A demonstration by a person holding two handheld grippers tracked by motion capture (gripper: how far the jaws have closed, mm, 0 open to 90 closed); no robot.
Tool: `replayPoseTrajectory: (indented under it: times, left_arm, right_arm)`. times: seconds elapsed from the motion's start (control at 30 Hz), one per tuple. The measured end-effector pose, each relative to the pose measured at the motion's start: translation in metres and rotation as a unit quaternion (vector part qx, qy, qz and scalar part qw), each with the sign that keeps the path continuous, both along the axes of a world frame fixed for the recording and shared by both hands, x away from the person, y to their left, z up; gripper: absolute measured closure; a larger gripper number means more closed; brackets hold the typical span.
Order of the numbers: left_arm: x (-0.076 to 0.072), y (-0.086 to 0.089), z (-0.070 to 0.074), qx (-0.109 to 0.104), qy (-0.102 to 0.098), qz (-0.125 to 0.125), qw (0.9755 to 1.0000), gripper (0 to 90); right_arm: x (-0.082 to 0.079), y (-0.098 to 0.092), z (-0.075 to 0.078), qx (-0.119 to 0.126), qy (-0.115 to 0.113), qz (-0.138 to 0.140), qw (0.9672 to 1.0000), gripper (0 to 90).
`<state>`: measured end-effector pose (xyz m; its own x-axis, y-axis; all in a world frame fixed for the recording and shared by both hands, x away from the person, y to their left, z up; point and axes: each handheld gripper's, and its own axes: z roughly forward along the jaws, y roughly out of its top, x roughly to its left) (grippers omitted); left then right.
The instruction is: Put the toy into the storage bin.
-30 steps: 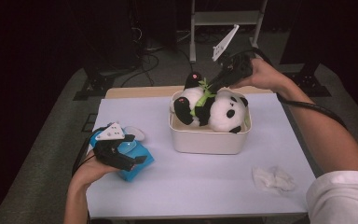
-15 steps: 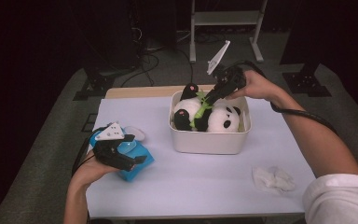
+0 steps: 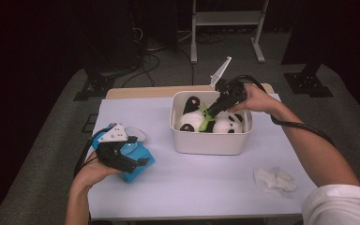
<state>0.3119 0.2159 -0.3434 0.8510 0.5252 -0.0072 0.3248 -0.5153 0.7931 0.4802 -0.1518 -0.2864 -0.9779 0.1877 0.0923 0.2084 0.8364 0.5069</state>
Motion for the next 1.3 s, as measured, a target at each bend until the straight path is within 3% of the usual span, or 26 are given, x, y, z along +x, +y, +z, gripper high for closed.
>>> replayPoseTrajectory:
  times: [0.17,0.23,0.6,0.8,1.3]
  left_arm:
    - [-0.002,0.0,0.0,0.002,-0.001,-0.002,1.0,9.7]
    - [-0.003,-0.001,0.0,0.004,-0.001,-0.004,1.0,9.6]
    - [-0.006,-0.002,-0.001,0.004,0.0,-0.009,1.0,9.6]
    - [-0.01,0.0,-0.003,0.01,0.002,-0.002,0.9999,9.6]
    - [-0.01,-0.004,0.0,0.01,-0.005,-0.008,0.9999,9.7]
  right_arm:
    - [-0.002,0.0,-0.006,0.006,0.001,-0.003,1.0,72.4]
    - [-0.004,0.0,-0.005,0.007,0.0,-0.005,1.0,66.6]
    - [-0.014,-0.026,0.02,0.04,-0.025,-0.042,0.998,54.1]
    - [-0.02,-0.037,0.029,0.047,-0.033,-0.047,0.9972,52.4]
    - [-0.04,-0.068,0.029,0.062,-0.038,-0.077,0.9944,48.5]
